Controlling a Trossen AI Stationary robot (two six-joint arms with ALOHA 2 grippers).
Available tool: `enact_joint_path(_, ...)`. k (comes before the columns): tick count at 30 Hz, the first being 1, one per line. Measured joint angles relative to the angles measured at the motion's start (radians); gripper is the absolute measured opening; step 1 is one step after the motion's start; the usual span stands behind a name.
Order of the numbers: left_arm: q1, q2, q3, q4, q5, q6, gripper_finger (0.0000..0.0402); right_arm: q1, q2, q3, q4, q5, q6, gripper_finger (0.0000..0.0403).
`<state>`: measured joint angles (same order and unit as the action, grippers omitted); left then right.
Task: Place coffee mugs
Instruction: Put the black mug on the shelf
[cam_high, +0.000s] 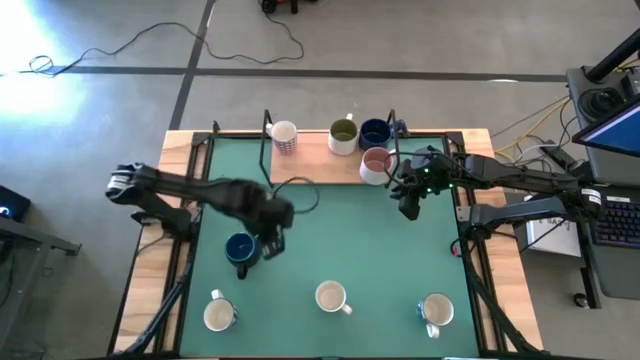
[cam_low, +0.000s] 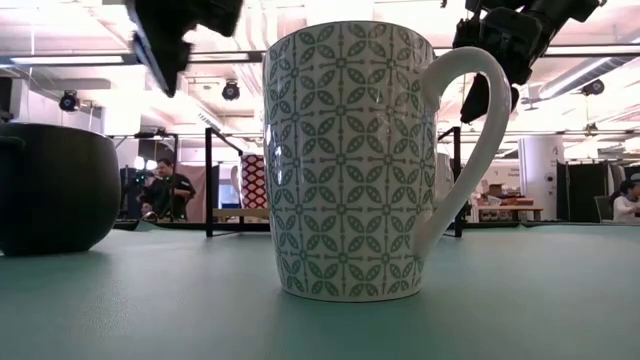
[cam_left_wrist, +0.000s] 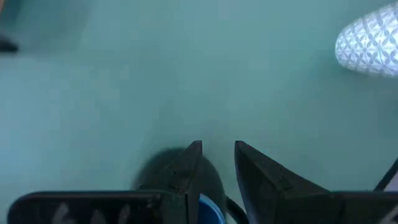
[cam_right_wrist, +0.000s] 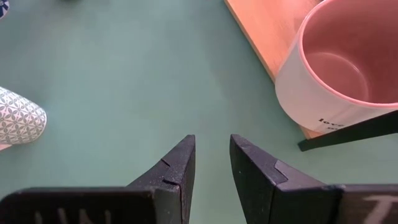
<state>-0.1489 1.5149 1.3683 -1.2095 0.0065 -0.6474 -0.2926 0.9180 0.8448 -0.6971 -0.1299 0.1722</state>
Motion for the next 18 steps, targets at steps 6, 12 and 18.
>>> enact_joint_path(6,-0.096,-0.015,-0.056,0.017,-0.012,-0.297,0.0076,0.0,0.0,0.0,0.0,0.0,0.0,0.0089)
enact_joint_path(12,-0.132,0.007,-0.107,0.018,-0.023,-0.546,0.0076,0.0,0.0,0.0,0.0,0.0,0.0,0.0089)
enact_joint_path(18,-0.14,0.008,-0.116,0.01,-0.029,-0.647,0.0076,0.0,0.0,0.0,0.0,0.0,0.0,0.0089)
